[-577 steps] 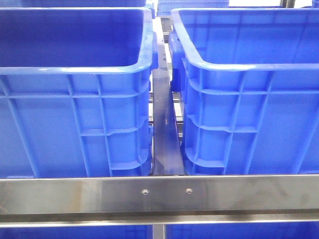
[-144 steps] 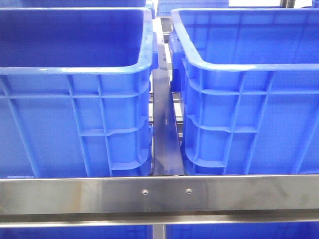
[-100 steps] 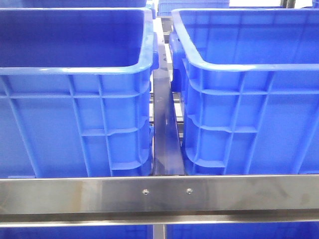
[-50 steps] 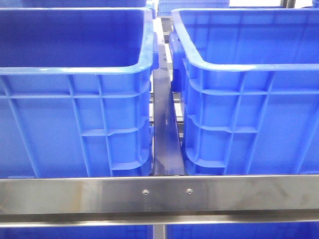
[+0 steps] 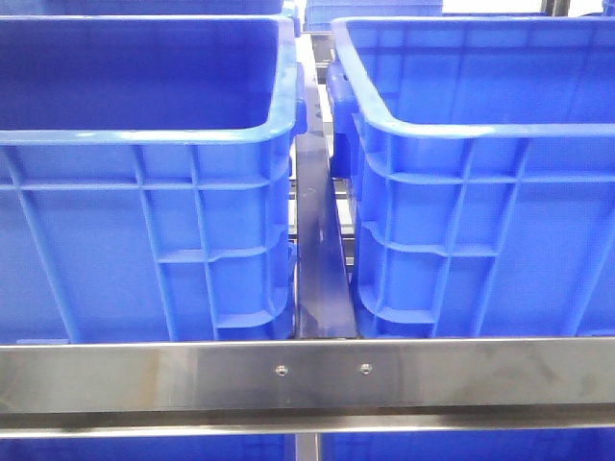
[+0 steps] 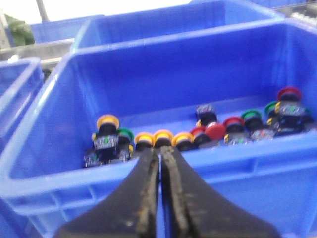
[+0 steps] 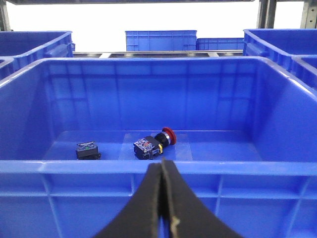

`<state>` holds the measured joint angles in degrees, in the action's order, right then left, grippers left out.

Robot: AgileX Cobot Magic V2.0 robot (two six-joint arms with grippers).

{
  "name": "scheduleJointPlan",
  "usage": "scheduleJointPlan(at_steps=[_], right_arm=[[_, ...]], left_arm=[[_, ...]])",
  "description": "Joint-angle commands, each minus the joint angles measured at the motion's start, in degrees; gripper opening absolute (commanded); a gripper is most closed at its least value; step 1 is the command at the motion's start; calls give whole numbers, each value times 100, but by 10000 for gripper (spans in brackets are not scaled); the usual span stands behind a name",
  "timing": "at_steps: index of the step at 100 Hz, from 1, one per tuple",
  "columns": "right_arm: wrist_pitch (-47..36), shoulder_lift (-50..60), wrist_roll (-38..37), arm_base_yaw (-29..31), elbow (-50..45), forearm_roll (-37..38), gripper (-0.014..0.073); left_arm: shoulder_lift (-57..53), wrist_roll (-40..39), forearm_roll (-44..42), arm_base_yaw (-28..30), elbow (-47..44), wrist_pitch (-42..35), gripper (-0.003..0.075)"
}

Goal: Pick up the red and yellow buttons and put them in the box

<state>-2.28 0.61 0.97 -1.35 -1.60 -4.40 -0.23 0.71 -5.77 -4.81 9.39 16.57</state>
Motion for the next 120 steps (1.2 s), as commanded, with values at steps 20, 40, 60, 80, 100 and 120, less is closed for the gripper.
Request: scheduleJointPlan(at_steps=[20, 40, 60, 80, 100, 120], right_arm=[[-452, 122, 1, -7, 3, 53, -60], [-452, 122, 1, -7, 3, 53, -60], [-452, 122, 1, -7, 3, 53, -60], [-452, 122, 1, -7, 3, 53, -60], [-452, 122, 1, -7, 3, 53, -60], [-452, 122, 1, -7, 3, 53, -60]], left_arm=[[-193, -20, 115, 70, -474, -1348, -19], [-193, -20, 127, 73, -859, -1918, -19], [-193, -20, 137, 73, -983, -2172, -19], [-193, -20, 137, 73, -983, -2173, -19], [-193, -20, 137, 73, -983, -2173, -19], [-193, -20, 137, 73, -983, -2173, -19]])
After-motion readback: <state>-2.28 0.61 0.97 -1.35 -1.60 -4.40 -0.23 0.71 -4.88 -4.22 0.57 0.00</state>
